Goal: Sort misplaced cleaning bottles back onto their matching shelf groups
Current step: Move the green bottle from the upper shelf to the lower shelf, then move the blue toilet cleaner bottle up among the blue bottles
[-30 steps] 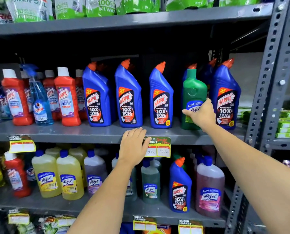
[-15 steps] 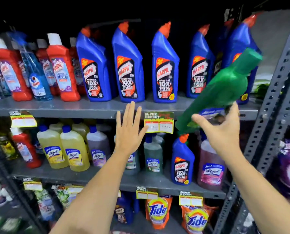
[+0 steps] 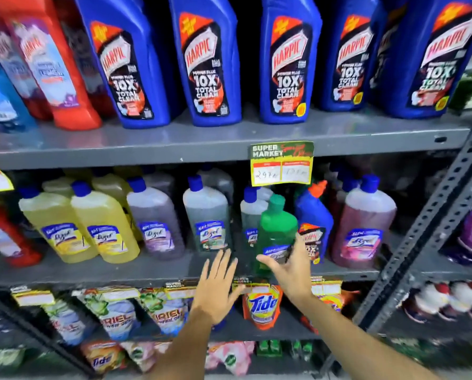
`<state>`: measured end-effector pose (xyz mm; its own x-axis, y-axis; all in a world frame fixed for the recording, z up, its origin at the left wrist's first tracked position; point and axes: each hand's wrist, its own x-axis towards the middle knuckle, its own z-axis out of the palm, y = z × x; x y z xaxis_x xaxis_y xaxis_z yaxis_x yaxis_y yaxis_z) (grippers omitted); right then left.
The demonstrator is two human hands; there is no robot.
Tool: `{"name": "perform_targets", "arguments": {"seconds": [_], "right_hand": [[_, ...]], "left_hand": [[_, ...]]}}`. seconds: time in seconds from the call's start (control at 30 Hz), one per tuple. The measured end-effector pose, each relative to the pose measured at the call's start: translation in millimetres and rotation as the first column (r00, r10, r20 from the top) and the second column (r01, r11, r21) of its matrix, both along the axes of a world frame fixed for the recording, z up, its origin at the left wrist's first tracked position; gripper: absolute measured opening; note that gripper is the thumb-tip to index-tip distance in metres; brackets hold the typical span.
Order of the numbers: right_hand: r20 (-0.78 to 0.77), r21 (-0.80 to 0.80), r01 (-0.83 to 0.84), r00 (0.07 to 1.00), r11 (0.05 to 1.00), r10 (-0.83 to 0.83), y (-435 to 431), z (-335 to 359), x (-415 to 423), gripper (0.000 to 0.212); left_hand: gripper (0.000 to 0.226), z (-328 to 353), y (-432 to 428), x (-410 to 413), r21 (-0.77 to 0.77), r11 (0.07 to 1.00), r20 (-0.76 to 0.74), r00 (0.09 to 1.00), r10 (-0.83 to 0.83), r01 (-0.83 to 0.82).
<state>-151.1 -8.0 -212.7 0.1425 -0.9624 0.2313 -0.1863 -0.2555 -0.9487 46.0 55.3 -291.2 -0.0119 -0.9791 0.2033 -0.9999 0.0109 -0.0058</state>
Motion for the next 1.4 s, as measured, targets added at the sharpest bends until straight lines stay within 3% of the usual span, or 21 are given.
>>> {"name": "perform_targets", "arguments": {"seconds": [0.2,0.43,0.5,0.57,0.63,0.73,0.9,1.0,1.17,1.4], "right_hand": [[-0.138,0.074,0.063,0.989,0.995,-0.052,-20,-25,30,0.092],[-0.240,0.032,0.078,0.968,0.996,-0.068,-20,-31,34,0.100],[-0.206,-0.019,0.083,0.975,0.996,-0.086,-14,-33,32,0.087],[-0.096,-0.104,0.196,0.974,0.975,-0.206,-5,-35,26,0.065],[0.022,-0.198,0.424,0.903,0.884,-0.429,-4,-35,12,0.052],[0.057,-0.217,0.626,0.774,0.749,-0.631,-20,-33,-11,0.062],[-0.128,-0.076,0.521,0.840,0.850,-0.527,-46,-25,-20,0.101],[-0.151,-0.006,0.488,0.863,0.873,-0.483,-57,-23,-18,0.116],[-0.155,0.074,0.549,0.831,0.832,-0.534,-65,-22,-12,0.111],[-0.083,0.026,0.471,0.880,0.882,-0.467,-21,-14,-40,0.105]], "left_hand": [[0.073,-20,-13,16,0.176,0.984,-0.052,0.999,0.004,0.006],[0.076,-24,-8,16,0.150,0.988,-0.114,0.993,-0.026,0.043],[0.073,-26,-8,16,0.132,0.990,-0.100,0.994,-0.036,0.050],[0.071,-30,-8,17,0.124,0.991,-0.087,0.995,-0.037,0.047],[0.073,-30,-9,18,0.140,0.990,-0.059,0.998,-0.028,0.036],[0.075,-29,-9,18,0.153,0.988,-0.027,0.999,-0.019,0.023],[0.075,-30,-9,17,0.181,0.983,-0.073,0.997,-0.004,0.017],[0.078,-29,-9,18,0.161,0.986,-0.087,0.996,-0.029,0.043],[0.084,-25,-7,20,0.116,0.990,-0.099,0.993,-0.071,0.083],[0.065,0,2,18,0.027,0.994,-0.014,0.994,-0.105,0.105]]}}
